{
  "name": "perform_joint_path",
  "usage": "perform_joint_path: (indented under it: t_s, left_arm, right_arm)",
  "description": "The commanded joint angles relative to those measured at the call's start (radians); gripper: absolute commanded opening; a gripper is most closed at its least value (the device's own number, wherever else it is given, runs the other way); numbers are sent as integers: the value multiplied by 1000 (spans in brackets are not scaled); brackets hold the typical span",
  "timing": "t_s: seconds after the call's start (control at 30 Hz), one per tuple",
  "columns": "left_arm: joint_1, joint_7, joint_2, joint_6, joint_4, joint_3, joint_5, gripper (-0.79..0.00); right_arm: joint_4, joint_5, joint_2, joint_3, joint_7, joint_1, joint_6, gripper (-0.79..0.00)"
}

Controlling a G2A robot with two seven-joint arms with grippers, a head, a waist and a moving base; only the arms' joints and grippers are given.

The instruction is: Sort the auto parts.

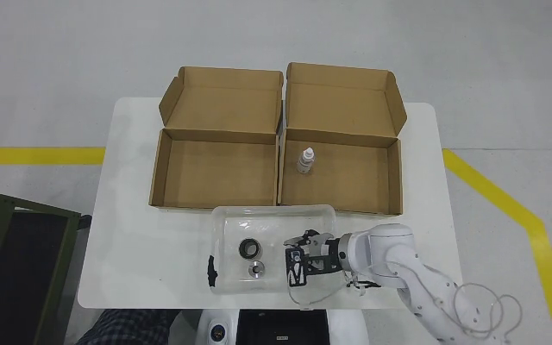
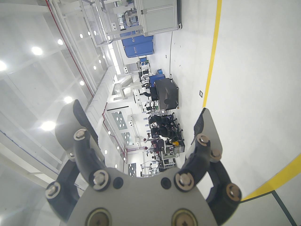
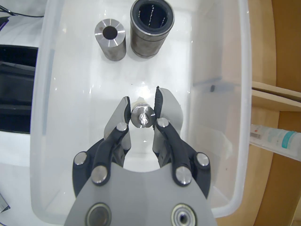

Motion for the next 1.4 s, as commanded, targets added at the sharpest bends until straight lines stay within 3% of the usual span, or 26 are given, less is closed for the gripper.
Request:
perform_joint_path:
  t_s: [0.0,0.47,0.7,1.07,1.37]
  left_arm:
    - [0,0,0,0,0,0,0,0]
    - [0,0,0,0,0,0,0,0]
    - [0,0,0,0,0,0,0,0]
    - [0,0,0,0,0,0,0,0]
    - [0,0,0,0,0,0,0,0]
  right_arm:
    - [-7,-5,2,11,-24,1,9,-785]
    - [-112,56,27,199,-264,-24,33,-785]
    - [-139,112,38,305,-327,-34,40,-785]
    - [-35,267,35,342,-438,10,71,-785]
    - [-27,303,38,373,-440,27,78,-785]
